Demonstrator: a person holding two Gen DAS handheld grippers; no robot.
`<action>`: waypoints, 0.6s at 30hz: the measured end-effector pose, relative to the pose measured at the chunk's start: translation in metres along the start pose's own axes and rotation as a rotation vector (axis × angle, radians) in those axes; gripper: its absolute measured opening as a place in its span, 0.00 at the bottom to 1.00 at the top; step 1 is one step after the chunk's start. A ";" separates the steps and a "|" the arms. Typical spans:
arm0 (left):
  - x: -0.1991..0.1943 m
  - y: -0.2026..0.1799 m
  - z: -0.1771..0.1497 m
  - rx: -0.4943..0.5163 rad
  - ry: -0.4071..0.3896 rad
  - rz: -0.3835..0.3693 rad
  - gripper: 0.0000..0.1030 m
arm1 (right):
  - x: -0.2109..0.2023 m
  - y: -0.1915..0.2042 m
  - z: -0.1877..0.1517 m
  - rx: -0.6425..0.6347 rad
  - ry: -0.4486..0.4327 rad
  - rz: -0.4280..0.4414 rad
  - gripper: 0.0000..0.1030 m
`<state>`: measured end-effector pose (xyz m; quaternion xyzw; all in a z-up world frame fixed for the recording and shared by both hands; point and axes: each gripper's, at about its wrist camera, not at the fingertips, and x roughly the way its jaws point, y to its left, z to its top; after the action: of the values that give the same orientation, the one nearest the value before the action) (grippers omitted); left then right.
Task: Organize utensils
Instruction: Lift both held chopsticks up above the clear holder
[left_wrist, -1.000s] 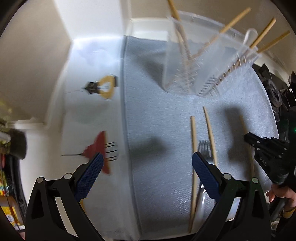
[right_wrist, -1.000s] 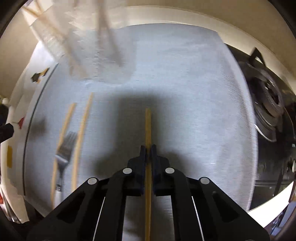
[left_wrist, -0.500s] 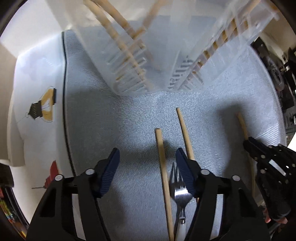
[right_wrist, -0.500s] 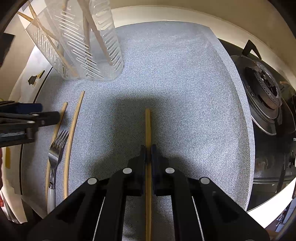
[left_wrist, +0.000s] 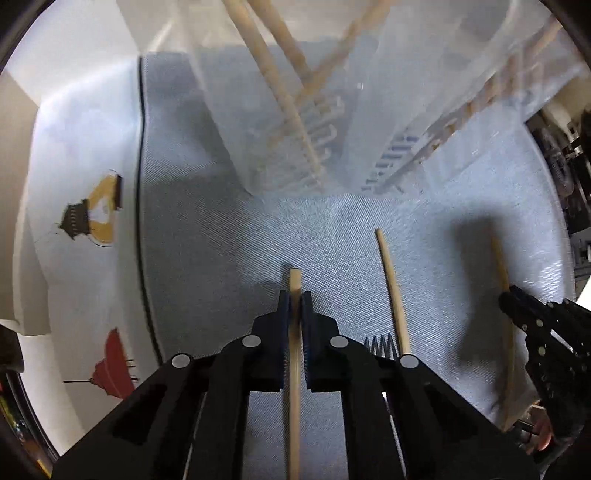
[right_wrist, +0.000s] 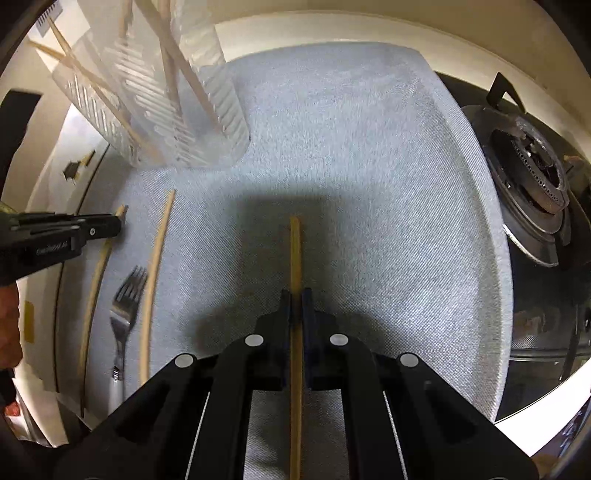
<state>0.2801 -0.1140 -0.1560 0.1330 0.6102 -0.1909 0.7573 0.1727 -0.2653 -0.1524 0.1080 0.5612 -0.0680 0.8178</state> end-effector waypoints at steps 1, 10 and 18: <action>-0.010 0.003 -0.002 0.002 -0.023 -0.017 0.06 | -0.006 0.001 0.002 0.001 -0.012 0.014 0.06; -0.105 0.022 -0.018 0.022 -0.261 -0.163 0.06 | -0.063 0.006 0.017 -0.008 -0.143 0.104 0.06; -0.161 0.021 -0.025 0.049 -0.358 -0.199 0.06 | -0.103 0.028 0.023 -0.069 -0.243 0.143 0.06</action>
<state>0.2381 -0.0641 -0.0051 0.0543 0.4714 -0.3001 0.8275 0.1627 -0.2453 -0.0456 0.1104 0.4509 -0.0029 0.8857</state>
